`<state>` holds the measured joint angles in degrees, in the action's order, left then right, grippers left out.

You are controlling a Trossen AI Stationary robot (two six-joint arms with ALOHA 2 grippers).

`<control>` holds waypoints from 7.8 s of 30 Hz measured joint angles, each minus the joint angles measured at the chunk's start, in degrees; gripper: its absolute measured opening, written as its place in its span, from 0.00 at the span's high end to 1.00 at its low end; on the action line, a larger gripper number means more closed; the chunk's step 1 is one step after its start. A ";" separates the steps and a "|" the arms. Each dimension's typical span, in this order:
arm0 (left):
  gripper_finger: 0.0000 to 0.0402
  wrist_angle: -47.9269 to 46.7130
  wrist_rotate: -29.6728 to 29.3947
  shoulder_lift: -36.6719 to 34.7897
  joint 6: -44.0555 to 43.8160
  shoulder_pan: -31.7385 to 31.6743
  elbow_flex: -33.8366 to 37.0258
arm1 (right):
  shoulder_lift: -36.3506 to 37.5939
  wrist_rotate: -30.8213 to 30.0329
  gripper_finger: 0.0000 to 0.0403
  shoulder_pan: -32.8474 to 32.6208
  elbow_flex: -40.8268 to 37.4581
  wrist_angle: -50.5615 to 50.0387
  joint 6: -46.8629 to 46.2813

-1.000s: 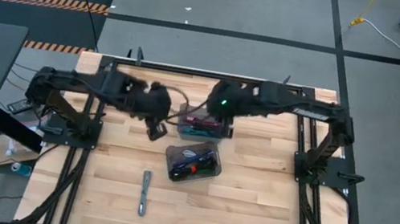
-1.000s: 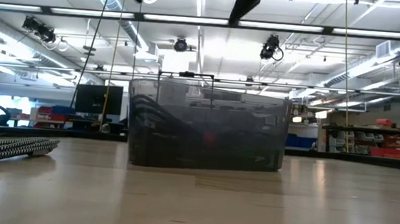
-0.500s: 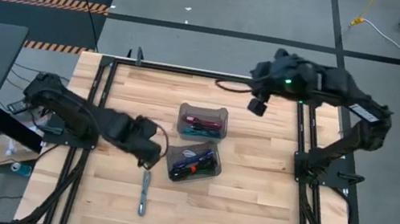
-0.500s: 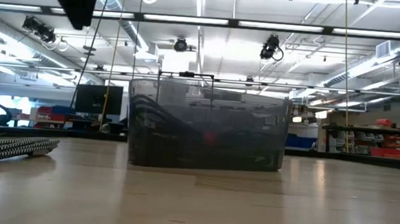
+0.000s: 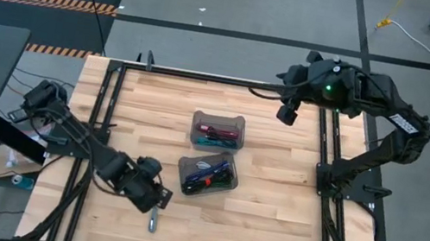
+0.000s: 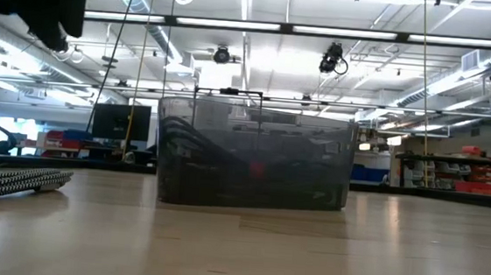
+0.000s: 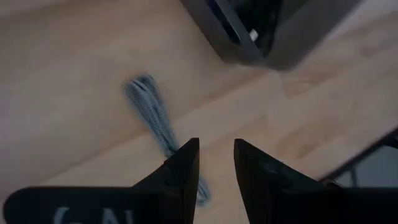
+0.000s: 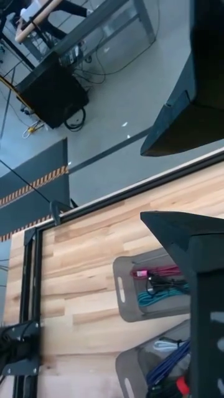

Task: Pick and place USB-C Cables
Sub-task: Put the gray charger cable into the bottom black transparent bin, then adjust the bottom black transparent bin

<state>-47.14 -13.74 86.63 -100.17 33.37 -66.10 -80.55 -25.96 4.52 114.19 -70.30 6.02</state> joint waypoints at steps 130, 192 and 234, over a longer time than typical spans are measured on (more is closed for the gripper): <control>0.95 -22.08 -4.50 14.78 70.59 -30.48 -37.12 | -0.02 0.53 0.60 -2.55 -0.07 9.62 11.51; 0.64 -4.27 10.65 32.98 68.95 -25.12 -36.72 | -0.04 0.07 0.60 -2.50 -0.07 11.50 11.21; 1.00 -33.15 4.69 24.56 37.92 -12.29 -26.33 | 0.04 0.09 0.60 -2.51 -0.07 12.18 15.55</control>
<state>-80.29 -9.05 111.19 -62.25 21.08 -92.43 -80.51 -25.87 2.01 114.13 -58.12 21.56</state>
